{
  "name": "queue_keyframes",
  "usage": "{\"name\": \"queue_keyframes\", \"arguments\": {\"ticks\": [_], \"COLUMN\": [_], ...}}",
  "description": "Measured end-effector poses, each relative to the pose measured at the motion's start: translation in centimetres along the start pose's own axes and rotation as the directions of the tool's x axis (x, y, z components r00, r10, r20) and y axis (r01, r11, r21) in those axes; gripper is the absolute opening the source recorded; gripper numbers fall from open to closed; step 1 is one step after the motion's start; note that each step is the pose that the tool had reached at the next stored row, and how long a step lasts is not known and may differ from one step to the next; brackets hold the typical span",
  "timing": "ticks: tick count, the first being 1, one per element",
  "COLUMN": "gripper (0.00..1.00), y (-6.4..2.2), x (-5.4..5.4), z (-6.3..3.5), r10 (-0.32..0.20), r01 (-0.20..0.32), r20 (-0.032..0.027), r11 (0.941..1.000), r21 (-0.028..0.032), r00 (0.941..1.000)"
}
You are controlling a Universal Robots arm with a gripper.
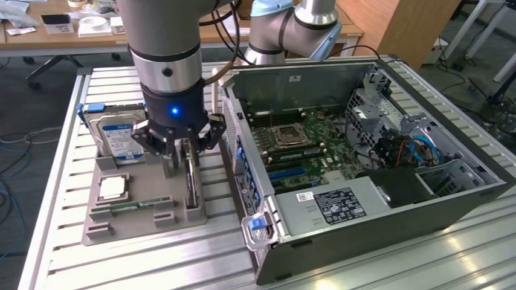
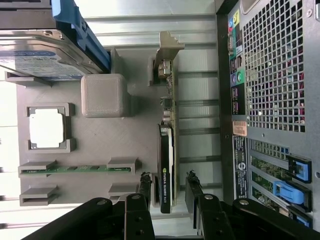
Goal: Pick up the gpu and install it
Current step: 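Pick up the gpu and move the gpu toward the slot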
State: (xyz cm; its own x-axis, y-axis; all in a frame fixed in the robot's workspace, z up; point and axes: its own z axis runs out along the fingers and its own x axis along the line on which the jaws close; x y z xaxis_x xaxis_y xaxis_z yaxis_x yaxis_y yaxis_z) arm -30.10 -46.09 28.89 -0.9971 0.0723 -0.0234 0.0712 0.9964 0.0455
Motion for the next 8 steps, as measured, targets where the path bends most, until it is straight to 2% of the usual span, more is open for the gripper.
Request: {"name": "queue_keyframes", "arguments": {"ticks": [8], "gripper": [0.42], "y": [-0.04], "x": [0.02], "z": [0.81], "r10": [0.0], "r01": [0.0], "r20": [-0.0004], "r11": [1.0], "r21": [0.0004], "r00": [1.0]}}
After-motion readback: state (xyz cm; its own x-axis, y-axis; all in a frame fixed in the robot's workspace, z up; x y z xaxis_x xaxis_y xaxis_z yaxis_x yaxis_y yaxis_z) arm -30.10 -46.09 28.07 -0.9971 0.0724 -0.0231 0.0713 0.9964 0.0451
